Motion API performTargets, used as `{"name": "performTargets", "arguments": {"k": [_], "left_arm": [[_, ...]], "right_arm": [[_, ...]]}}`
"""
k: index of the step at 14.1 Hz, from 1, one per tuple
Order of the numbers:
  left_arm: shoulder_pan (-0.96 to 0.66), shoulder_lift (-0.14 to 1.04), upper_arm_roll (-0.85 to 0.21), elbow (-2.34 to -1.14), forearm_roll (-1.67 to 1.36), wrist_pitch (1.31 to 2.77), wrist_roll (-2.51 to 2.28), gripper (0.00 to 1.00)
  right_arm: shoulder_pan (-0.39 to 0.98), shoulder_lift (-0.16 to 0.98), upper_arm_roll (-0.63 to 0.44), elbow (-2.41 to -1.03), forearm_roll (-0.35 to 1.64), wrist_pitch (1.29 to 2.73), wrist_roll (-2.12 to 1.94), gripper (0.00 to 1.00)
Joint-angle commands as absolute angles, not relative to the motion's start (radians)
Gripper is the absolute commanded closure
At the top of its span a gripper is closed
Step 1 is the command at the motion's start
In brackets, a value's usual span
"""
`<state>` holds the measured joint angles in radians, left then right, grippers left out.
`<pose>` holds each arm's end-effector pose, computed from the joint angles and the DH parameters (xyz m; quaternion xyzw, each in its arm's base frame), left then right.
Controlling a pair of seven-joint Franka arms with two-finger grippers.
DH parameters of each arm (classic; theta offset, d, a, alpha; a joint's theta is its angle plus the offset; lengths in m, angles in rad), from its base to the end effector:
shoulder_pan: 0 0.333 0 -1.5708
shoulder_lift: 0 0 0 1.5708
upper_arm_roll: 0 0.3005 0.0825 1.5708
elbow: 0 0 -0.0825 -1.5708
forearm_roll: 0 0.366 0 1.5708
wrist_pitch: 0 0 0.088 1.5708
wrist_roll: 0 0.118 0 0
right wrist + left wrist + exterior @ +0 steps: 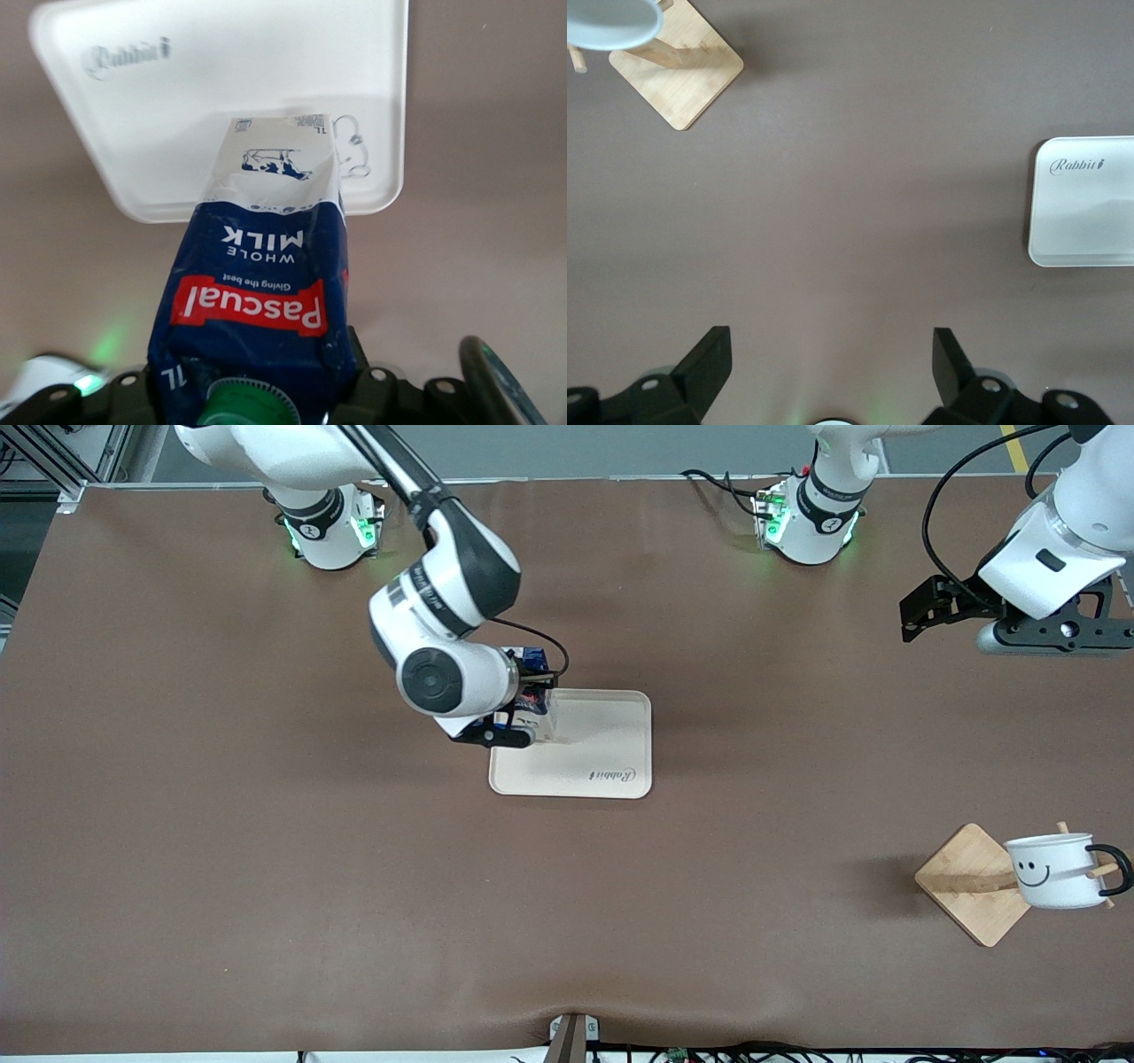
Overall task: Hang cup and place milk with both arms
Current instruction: 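Lift the milk carton with the right gripper and carry it off the tray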
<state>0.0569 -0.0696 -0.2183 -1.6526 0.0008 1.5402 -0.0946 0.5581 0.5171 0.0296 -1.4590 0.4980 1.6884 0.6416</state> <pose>0.5045 -0.0858 0.5940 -0.9992 0.0330 0.0210 0.0107 0.5104 0.3979 0.3596 -0.9552 0.0903 0.2549 0.1204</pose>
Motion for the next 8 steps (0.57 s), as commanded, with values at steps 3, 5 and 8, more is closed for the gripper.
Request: {"name": "performTargets", "arguments": {"k": [3,5,8], "left_arm": [[0.064,-0.092,-0.219,-1.661,-0.015,1.548,-0.071,0.0],[0.064,-0.092,-0.219,-1.661,-0.015,1.548,-0.071,0.0],[0.064,-0.092,-0.219,-1.658,-0.014,1.548,-0.071,0.0]], "right_arm": [[0.442,0.496,0.038,-1.348,0.543,1.54,0.71,1.0],[0.379,0.456,0.04,-1.353,0.503,1.531,0.687,1.0],[0.296,0.407,0.037,-1.374,0.418,1.422,0.566,1.0]]}}
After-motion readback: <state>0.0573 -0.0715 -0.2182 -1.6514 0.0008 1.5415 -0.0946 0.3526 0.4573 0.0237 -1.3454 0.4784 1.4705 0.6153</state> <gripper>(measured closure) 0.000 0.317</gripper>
